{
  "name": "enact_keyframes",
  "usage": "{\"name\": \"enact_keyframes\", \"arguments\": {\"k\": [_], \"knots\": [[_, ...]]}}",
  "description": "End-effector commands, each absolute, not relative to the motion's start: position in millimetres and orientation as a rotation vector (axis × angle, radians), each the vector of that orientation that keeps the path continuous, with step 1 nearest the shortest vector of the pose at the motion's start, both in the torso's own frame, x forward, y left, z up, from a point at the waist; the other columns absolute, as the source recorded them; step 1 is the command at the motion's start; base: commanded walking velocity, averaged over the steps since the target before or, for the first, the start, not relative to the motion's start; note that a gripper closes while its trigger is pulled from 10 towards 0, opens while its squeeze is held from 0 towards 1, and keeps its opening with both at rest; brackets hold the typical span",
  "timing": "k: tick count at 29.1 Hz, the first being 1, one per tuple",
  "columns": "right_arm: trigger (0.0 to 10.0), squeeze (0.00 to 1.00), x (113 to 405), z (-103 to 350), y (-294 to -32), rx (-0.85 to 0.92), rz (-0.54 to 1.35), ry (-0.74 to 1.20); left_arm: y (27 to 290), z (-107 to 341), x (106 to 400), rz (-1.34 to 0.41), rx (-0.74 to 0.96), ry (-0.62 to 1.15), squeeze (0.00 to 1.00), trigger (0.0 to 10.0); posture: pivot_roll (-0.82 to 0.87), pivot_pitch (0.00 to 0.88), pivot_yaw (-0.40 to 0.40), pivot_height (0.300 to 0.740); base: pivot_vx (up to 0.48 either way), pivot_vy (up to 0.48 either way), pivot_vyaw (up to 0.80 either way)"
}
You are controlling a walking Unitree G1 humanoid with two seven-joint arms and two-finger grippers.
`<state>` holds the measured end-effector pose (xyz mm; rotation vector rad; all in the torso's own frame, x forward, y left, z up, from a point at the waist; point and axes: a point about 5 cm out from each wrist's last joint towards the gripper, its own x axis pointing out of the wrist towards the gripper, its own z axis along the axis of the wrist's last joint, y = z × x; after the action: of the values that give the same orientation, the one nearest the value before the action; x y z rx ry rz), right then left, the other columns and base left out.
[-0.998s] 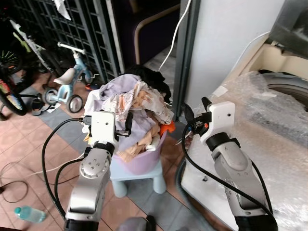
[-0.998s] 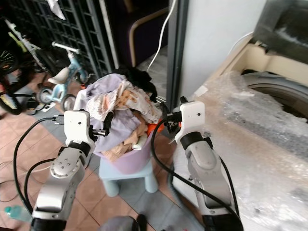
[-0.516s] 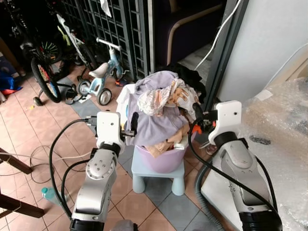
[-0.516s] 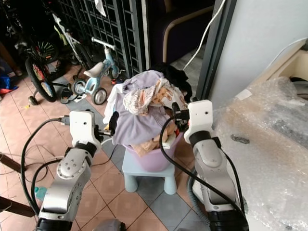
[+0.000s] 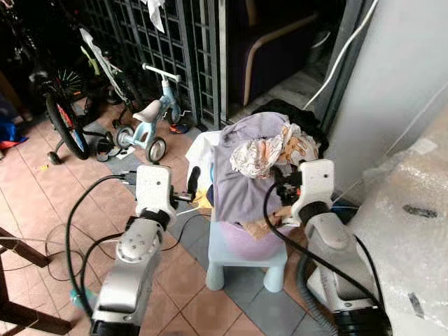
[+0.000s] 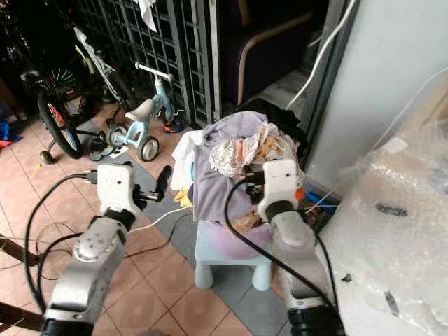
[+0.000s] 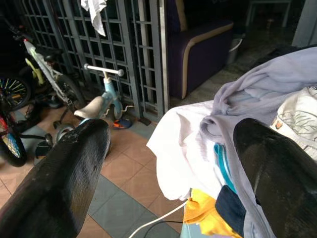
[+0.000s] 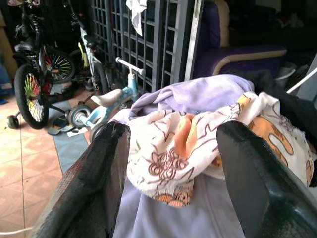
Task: Clothes washing
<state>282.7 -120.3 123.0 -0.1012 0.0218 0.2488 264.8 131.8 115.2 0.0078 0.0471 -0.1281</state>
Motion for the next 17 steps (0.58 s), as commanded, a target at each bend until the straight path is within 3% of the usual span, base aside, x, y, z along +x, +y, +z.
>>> {"name": "enact_keyframes", "arguments": {"k": [1, 8, 14, 15, 16, 17], "knots": [[10.0, 0.00, 285.6, 124.9, -128.8, -0.137, 0.228, 0.011, 121.5, 118.8, 266.3, -0.162, -0.003, 0.033, 0.00, 10.0, -0.06, 0.000, 0.049, 0.740, 0.480, 0.000, 0.00], [10.0, 0.00, 292.1, 123.5, -135.3, -0.192, 0.147, 0.022, 118.3, 115.3, 265.6, -0.169, -0.009, 0.065, 0.00, 10.0, -0.06, 0.000, 0.046, 0.740, 0.454, 0.000, 0.00], [10.0, 0.00, 299.7, 111.9, -135.0, -0.220, 0.132, 0.111, 116.3, 114.5, 265.9, -0.163, -0.006, 0.071, 0.00, 10.0, -0.06, 0.000, 0.040, 0.740, 0.000, 0.000, 0.00], [3.9, 0.00, 301.4, 106.7, -136.3, -0.249, 0.121, 0.148, 115.8, 114.6, 266.2, -0.162, -0.006, 0.072, 0.00, 10.0, -0.05, 0.000, 0.037, 0.740, 0.000, 0.000, 0.00], [3.9, 0.00, 302.5, 103.2, -137.4, -0.269, 0.112, 0.174, 115.4, 114.7, 266.3, -0.161, -0.007, 0.072, 0.00, 10.0, -0.05, 0.000, 0.037, 0.740, 0.000, 0.000, 0.00], [0.0, 0.00, 303.4, 98.0, -141.5, -0.291, 0.086, 0.215, 114.6, 114.1, 266.4, -0.164, -0.005, 0.076, 0.00, 10.0, -0.04, 0.000, 0.021, 0.740, 0.000, 0.000, 0.00]]}}
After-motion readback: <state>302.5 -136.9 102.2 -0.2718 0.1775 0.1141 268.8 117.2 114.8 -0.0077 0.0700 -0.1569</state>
